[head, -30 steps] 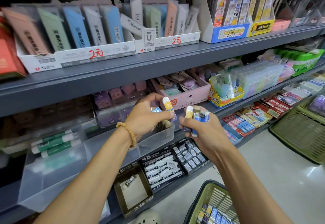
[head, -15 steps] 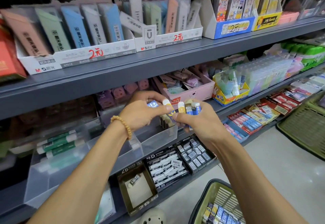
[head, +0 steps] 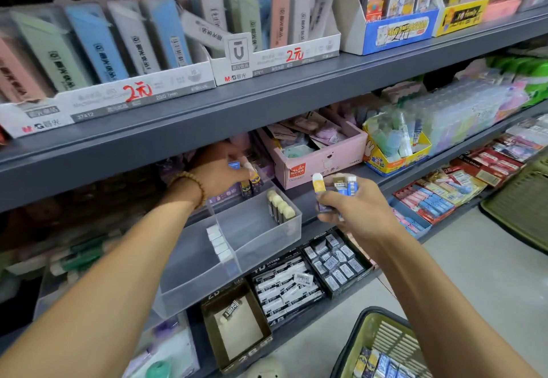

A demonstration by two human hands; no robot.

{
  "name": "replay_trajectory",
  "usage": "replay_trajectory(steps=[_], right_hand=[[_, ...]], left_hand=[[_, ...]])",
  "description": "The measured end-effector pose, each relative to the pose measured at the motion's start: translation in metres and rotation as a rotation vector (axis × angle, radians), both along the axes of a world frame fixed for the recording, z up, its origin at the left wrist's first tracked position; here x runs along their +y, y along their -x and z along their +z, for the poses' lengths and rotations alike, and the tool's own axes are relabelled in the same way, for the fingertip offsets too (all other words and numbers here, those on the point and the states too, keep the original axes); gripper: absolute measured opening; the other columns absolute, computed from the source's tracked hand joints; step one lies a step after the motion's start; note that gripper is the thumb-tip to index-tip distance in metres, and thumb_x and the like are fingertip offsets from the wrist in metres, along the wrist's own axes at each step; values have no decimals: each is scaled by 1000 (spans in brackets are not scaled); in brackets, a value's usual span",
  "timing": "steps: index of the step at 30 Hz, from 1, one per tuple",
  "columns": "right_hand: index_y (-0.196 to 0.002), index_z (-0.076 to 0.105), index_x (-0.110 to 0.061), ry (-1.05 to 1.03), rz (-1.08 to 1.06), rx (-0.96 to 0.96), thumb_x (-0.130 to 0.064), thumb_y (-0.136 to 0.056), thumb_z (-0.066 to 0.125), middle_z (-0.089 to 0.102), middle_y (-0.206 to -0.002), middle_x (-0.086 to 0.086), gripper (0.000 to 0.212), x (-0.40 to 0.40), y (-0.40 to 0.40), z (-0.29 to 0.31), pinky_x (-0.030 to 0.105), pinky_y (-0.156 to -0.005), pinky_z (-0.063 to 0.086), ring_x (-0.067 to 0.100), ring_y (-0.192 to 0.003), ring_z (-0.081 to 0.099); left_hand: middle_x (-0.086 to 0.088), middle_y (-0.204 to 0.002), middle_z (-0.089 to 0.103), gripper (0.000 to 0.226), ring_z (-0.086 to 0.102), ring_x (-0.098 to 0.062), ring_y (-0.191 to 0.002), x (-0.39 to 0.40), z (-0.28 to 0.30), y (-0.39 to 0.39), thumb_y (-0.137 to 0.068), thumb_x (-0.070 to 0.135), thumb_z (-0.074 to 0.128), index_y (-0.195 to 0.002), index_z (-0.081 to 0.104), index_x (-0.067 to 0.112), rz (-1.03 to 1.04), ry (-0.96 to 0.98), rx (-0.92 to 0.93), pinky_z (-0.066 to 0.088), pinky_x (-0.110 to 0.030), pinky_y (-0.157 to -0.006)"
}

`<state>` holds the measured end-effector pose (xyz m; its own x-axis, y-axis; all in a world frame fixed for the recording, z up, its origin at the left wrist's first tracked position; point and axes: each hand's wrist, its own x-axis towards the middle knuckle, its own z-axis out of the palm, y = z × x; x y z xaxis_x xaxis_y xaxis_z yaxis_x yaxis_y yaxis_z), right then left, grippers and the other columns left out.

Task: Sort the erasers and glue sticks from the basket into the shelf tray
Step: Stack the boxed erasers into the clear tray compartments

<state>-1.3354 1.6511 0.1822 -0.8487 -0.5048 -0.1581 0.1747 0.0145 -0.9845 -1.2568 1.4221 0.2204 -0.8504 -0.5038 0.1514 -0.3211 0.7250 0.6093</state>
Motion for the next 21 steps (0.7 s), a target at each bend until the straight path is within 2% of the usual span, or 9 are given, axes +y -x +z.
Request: replay_trajectory(steps=[4, 6, 8, 10, 14, 18, 21], right_hand=[[-102, 68, -9, -77, 4, 63, -7, -86, 73, 68, -77, 7, 17, 2, 5, -2, 22, -50, 47, 15, -57, 57], [-105, 69, -11, -79, 19, 77, -9, -86, 73, 71, -78, 7, 19, 2, 6, -2, 24, -50, 46, 18, -61, 59], [-106, 68, -13, -64, 36, 77, -9, -86, 73, 72, -81, 6, 20, 1, 6, -1, 23, -52, 47, 17, -68, 64], [-105, 68, -13, -55, 53, 82, -8, -86, 73, 72, -80, 3, 20, -2, 4, 1, 22, -52, 48, 9, -64, 64], [-103, 67, -13, -36, 77, 91, -5, -85, 74, 68, -80, 2, 20, -8, 2, 3, 21, -52, 47, 7, -61, 62], [-105, 67, -13, -38, 83, 97, -5, -85, 75, 68, -78, 0, 23, -10, 1, 2, 19, -52, 47, 6, -62, 63], [-103, 67, -12, -29, 73, 87, -4, -85, 75, 68, -77, 2, 22, -9, 1, 4, 19, -53, 48, 8, -57, 60]], left_hand=[[5, -82, 57, 15, 61, -19, -87, 3, -12, 12, -70, 21, 83, -74, 69, 17, -11, 136, -24, 49, -27, -78], [12, -78, 51, 16, 57, -15, -84, 5, -15, 14, -70, 20, 84, -71, 68, 19, -14, 162, -41, 47, -25, -77], [6, -80, 60, 18, 58, -14, -83, 3, -21, 16, -70, 21, 84, -68, 66, 22, 11, 165, -46, 47, -24, -74], [2, -83, 68, 16, 63, -17, -87, 2, -25, 17, -70, 26, 82, -68, 66, 24, 38, 175, -47, 52, -28, -75], [-2, -88, 70, 14, 63, -19, -89, 8, -30, 18, -74, 27, 80, -75, 67, 22, 77, 206, -36, 51, -28, -76], [0, -85, 67, 17, 60, -17, -79, 14, -32, 18, -77, 24, 80, -82, 66, 17, 106, 190, -23, 41, -23, -65], [2, -80, 68, 16, 61, -15, -65, 13, -33, 17, -78, 24, 80, -82, 65, 21, 107, 134, -36, 46, -23, -57]])
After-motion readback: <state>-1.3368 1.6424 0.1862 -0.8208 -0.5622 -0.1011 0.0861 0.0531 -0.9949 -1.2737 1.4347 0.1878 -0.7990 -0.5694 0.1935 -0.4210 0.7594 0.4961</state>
